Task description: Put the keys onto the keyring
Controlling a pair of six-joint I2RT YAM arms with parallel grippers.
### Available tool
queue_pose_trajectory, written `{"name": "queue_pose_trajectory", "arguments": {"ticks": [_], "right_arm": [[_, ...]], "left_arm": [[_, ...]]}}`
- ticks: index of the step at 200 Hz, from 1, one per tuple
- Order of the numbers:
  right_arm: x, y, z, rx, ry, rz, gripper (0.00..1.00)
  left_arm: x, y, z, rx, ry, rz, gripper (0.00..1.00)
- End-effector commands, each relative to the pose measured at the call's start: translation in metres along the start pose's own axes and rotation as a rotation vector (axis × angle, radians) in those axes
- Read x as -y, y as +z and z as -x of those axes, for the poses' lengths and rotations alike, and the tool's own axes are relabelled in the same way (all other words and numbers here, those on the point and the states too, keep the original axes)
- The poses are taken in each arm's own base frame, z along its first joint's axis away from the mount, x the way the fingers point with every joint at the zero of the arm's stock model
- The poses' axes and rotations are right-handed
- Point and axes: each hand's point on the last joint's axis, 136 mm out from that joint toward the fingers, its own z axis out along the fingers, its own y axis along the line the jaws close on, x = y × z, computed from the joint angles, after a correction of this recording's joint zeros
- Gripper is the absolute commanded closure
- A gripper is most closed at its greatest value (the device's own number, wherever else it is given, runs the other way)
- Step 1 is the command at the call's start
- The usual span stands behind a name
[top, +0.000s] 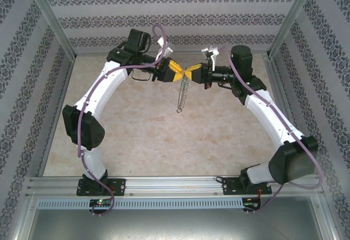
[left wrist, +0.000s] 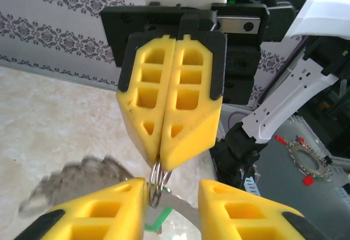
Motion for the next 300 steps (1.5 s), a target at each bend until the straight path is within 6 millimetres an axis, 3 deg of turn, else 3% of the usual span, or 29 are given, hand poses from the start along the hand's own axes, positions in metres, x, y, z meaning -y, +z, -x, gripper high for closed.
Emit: {"name": "queue_pose_trajectory", "arguments": {"ticks": [1,34,108,171,300], "right_arm": [[-0.001,-0.008,0.003,-0.075,-0.105,-0.048,1.0],[-0.013,-0.009,0.009,-0.171,-0.18,-0.04,1.0],[-0.013,0.013,-0.011,-0.505,-0.294,-0.076,1.0],[-0.027,0.013,-0.003,-0.476,-0.328,-0.032,1.0],[-0.027,0.014,0.007,-0.437,-0.346,-0.036,1.0]], "left_arm": [[0.02,-0.023,0.023,0.023,0.09,0.037,0.63],[0.015,-0.026,0.018,-0.018,0.1,0.083,0.57],[0.015,-0.026,0.012,-0.057,0.118,0.073,0.6],[0.022,-0.023,0.003,-0.06,0.083,0.025,0.63],[0.021,0.005,-0.017,-0.095,0.021,-0.053,0.7]]}}
